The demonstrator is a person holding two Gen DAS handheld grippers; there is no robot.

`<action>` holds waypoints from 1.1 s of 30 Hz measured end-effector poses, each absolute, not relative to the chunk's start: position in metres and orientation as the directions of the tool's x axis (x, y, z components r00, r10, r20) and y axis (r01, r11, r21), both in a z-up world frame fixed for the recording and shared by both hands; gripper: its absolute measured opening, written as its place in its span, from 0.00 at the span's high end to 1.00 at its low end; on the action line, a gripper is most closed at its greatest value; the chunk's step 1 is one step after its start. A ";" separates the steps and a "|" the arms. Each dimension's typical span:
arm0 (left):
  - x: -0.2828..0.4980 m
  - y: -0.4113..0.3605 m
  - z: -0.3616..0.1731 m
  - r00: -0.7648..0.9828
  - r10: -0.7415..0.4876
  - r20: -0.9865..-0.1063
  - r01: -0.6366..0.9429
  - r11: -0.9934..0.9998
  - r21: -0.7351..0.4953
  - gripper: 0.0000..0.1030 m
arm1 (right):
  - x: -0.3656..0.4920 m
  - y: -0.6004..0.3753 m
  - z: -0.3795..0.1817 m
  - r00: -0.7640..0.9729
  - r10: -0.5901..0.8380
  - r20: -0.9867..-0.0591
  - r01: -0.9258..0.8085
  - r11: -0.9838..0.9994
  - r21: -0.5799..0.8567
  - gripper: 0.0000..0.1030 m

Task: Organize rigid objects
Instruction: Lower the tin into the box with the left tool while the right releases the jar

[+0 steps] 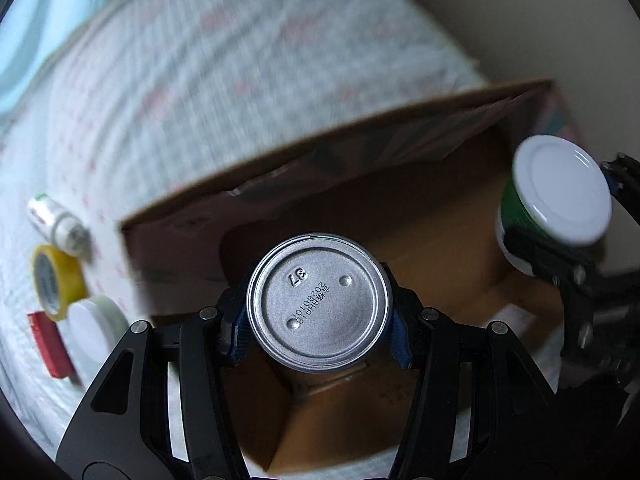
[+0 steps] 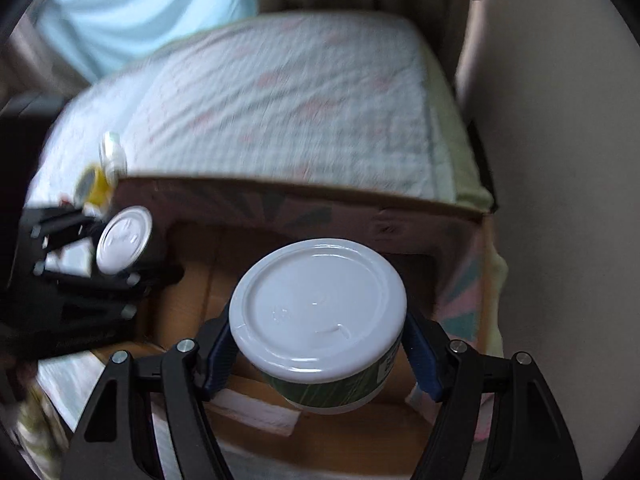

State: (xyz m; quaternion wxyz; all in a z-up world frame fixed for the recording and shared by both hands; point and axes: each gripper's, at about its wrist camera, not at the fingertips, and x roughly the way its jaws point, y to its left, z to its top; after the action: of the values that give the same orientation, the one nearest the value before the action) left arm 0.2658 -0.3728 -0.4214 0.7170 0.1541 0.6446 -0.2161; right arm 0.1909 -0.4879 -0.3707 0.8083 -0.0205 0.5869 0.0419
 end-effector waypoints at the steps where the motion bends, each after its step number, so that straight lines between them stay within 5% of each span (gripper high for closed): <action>1: 0.267 -0.373 -0.428 0.060 -0.108 -0.992 0.501 0.863 -0.064 0.51 | 0.191 -0.487 -0.377 0.297 0.041 -0.954 -0.110 0.994 0.009 0.33; 11: 0.272 -0.381 -0.434 0.045 -0.086 -0.995 0.542 0.839 -0.048 0.49 | 0.182 -0.480 -0.399 0.292 0.039 -0.956 -0.211 0.977 -0.024 0.33; 12: 0.272 -0.382 -0.429 0.061 -0.088 -0.994 0.546 0.837 -0.041 0.22 | 0.182 -0.482 -0.397 0.310 0.046 -0.950 -0.210 0.977 -0.022 0.33; 13: 0.272 -0.384 -0.422 0.084 -0.089 -0.992 0.551 0.834 -0.028 0.00 | 0.181 -0.482 -0.395 0.320 0.052 -0.946 -0.208 0.978 -0.016 0.22; 14: 0.272 -0.384 -0.416 0.102 -0.102 -0.990 0.555 0.831 -0.029 0.00 | 0.181 -0.483 -0.392 0.327 0.053 -0.943 -0.206 0.978 -0.016 0.00; 23: 0.260 -0.374 -0.387 0.128 -0.128 -0.984 0.567 0.823 -0.034 0.00 | 0.158 -0.464 -0.375 0.367 -0.050 -0.929 -0.320 0.931 -0.176 0.00; 33: 0.238 -0.360 -0.331 0.209 -0.144 -0.967 0.548 0.837 -0.006 0.00 | 0.156 -0.453 -0.333 0.405 -0.035 -0.914 -0.324 0.929 -0.179 0.00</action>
State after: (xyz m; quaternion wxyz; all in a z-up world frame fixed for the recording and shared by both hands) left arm 0.2376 -0.3600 -0.3306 0.7582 0.1725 0.5860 -0.2280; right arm 0.1563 -0.4533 -0.3331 0.8214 -0.1666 0.5383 0.0880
